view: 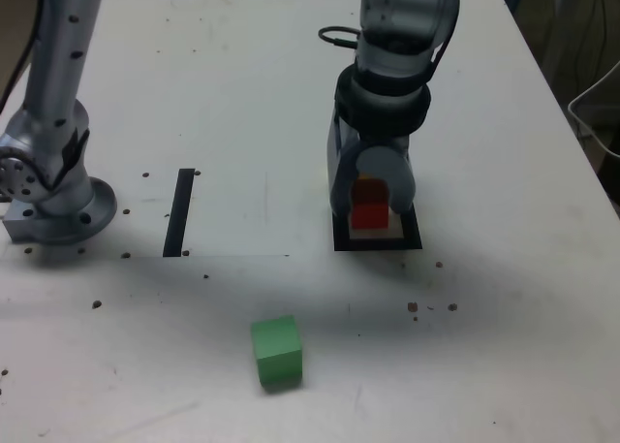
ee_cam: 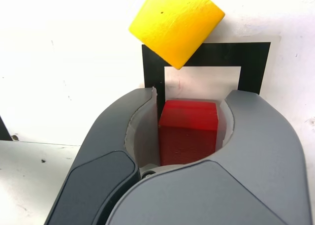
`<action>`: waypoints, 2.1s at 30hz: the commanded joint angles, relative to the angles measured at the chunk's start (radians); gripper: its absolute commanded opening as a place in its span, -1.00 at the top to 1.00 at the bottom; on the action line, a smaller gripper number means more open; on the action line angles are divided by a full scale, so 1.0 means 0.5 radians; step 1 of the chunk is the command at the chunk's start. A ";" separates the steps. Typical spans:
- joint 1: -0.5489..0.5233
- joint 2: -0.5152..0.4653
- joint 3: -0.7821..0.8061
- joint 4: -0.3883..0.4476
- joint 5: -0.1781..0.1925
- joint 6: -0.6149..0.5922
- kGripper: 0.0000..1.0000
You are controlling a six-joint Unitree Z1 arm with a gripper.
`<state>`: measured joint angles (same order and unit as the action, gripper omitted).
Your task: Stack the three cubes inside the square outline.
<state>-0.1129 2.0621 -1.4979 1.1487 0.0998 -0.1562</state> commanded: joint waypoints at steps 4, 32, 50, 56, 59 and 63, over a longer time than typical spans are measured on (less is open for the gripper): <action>0.002 0.035 -0.010 -0.012 0.004 0.014 0.56; 0.017 0.069 -0.041 0.033 -0.014 0.079 -0.99; 0.061 -0.139 -0.128 0.355 0.072 0.171 -0.99; 0.282 -0.188 -0.051 0.420 0.079 0.433 -0.99; 0.390 -0.188 -0.029 0.437 0.178 0.597 -0.99; 0.464 -0.185 -0.008 0.430 0.285 0.799 -0.99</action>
<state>0.1095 1.9725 -1.5061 1.3650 0.2308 0.2068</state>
